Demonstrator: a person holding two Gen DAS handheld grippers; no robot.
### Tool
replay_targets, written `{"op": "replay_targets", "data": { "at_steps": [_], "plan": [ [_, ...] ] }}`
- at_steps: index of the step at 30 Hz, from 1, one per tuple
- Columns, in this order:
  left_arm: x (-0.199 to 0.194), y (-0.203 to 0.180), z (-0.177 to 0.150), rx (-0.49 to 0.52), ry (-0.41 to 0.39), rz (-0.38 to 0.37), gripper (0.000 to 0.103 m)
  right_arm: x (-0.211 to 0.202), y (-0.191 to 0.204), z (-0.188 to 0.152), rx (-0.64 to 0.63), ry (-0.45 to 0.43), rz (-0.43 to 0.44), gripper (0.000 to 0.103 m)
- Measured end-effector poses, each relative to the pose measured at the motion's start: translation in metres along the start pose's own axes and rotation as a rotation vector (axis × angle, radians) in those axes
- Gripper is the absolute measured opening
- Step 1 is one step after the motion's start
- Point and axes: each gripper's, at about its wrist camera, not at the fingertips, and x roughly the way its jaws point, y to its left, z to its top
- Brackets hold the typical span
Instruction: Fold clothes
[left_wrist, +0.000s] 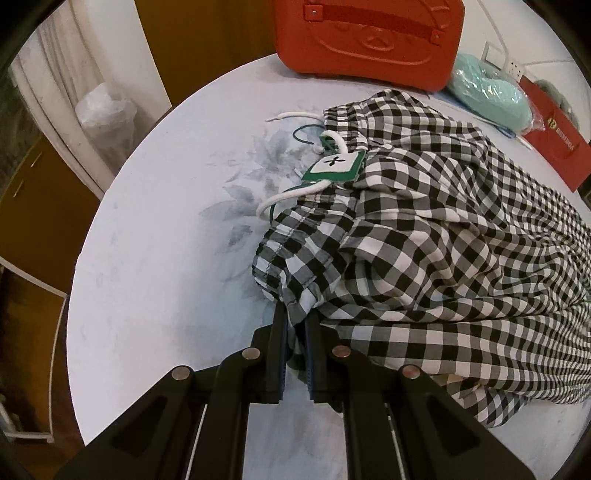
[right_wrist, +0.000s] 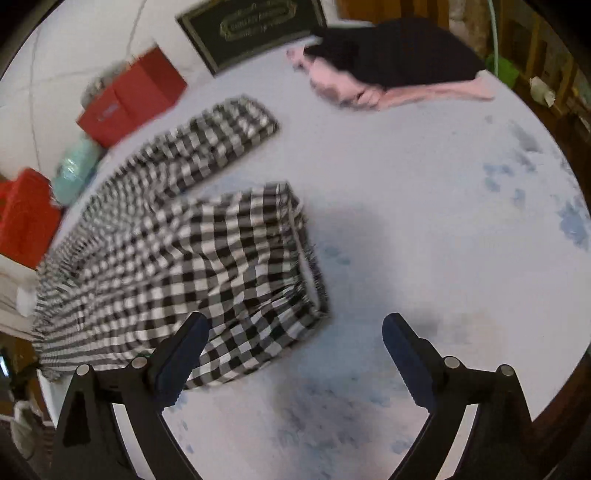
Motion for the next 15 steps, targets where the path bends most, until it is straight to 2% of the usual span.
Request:
{"op": "replay_targets", "data": {
  "at_steps": [2, 3, 4, 5, 6, 7, 8, 10, 12, 15],
  "plan": [
    [0.000, 0.001, -0.001, -0.005, -0.002, -0.005, 0.007, 0.012, 0.011, 0.001, -0.015, 0.021, -0.014, 0.092],
    [0.000, 0.001, -0.001, -0.006, -0.003, -0.006, 0.007, 0.017, 0.016, 0.002, -0.023, 0.032, -0.021, 0.085],
    [0.000, 0.001, -0.001, -0.007, -0.005, -0.008, 0.007, 0.022, 0.024, 0.002, -0.050, 0.038, -0.055, 0.057],
    [0.000, 0.000, -0.001, -0.008, -0.005, -0.010, 0.007, 0.027, 0.033, 0.002, -0.080, 0.043, -0.094, 0.038],
    [0.000, 0.000, -0.002, -0.009, -0.005, -0.014, 0.007, 0.029, 0.047, 0.001, -0.155, 0.039, -0.149, 0.030],
    [0.000, 0.001, -0.002, -0.008, -0.005, -0.016, 0.007, 0.030, 0.062, 0.000, -0.239, 0.034, -0.207, 0.015],
    [-0.002, 0.001, -0.002, -0.007, -0.004, -0.018, 0.007, 0.031, 0.076, -0.001, -0.323, 0.029, -0.265, 0.009],
    [-0.005, 0.004, -0.002, -0.011, -0.001, -0.031, 0.007, 0.024, 0.103, -0.004, -0.476, -0.005, -0.372, 0.004],
    [-0.010, 0.006, -0.001, -0.014, -0.001, -0.048, 0.007, -0.009, 0.106, -0.002, -0.475, -0.078, -0.378, 0.004],
    [-0.019, 0.002, -0.005, -0.024, 0.010, -0.135, 0.007, -0.065, 0.075, 0.000, -0.357, -0.157, -0.348, 0.004]
  ]
}}
